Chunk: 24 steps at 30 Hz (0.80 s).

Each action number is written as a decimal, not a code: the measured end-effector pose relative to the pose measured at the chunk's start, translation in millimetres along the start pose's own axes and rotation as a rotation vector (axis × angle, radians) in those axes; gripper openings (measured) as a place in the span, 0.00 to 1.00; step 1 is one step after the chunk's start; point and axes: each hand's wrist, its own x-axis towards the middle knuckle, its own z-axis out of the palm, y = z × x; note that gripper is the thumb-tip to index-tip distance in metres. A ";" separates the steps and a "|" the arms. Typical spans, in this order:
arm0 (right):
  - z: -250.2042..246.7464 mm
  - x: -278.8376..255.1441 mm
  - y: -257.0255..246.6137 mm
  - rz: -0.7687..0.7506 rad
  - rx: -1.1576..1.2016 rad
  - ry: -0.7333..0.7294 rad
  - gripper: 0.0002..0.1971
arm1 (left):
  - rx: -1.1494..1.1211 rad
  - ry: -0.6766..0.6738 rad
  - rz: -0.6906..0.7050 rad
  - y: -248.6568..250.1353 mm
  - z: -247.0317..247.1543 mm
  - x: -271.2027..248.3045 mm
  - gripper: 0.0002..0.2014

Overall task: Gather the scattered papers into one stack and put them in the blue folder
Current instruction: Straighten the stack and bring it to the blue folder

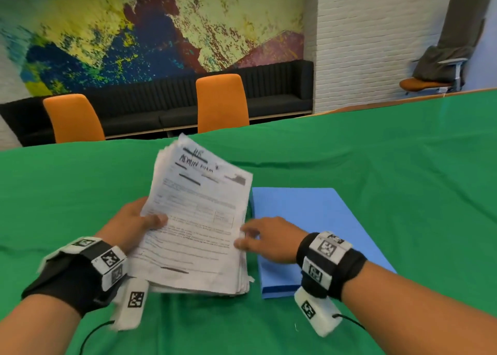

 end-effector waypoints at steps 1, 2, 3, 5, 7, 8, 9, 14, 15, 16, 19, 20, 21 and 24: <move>-6.2 2.3 -0.1 0.007 0.151 0.097 0.36 | -0.046 0.000 0.054 11.5 -5.1 -9.7 0.14; -12.1 3.9 -2.0 0.014 0.326 0.195 0.39 | -0.099 -0.003 0.120 22.8 -9.0 -19.5 0.15; -16.6 6.2 -2.9 0.010 0.517 0.267 0.40 | -0.156 -0.019 0.188 35.9 -11.7 -30.6 0.16; -24.3 9.5 -6.1 -0.081 0.933 0.306 0.35 | -0.261 -0.061 0.300 56.4 -12.9 -45.7 0.21; -33.3 3.8 -12.0 -0.232 1.228 0.305 0.28 | -0.335 -0.069 0.341 66.6 -7.4 -51.5 0.22; -38.1 -2.1 -15.4 -0.285 1.294 0.339 0.26 | -0.357 -0.061 0.337 67.8 -1.4 -51.5 0.23; -42.4 -8.6 -17.3 -0.298 1.308 0.397 0.24 | -0.368 -0.043 0.325 67.8 7.1 -52.7 0.25; -38.8 -47.7 -21.8 -0.248 1.005 0.621 0.17 | -0.270 0.216 0.340 57.6 62.9 -68.6 0.15; -30.6 -60.5 -22.4 -0.245 0.924 0.635 0.18 | -0.244 0.248 0.336 53.2 73.1 -78.9 0.14; -20.7 -74.1 -21.4 -0.253 0.844 0.641 0.18 | -0.232 0.274 0.325 45.7 81.2 -91.3 0.14; 11.5 -111.7 -12.2 -0.325 0.670 0.601 0.11 | -0.254 0.306 0.277 16.6 93.6 -132.4 0.14; 21.2 -120.5 -7.0 -0.338 0.650 0.568 0.13 | -0.264 0.299 0.258 6.2 94.8 -142.2 0.17; 30.5 -127.1 -1.0 -0.341 0.651 0.535 0.15 | -0.280 0.299 0.232 -3.2 95.5 -150.4 0.21; 53.0 -135.1 13.6 -0.311 0.656 0.434 0.21 | -0.347 0.341 0.206 -19.0 98.7 -164.8 0.24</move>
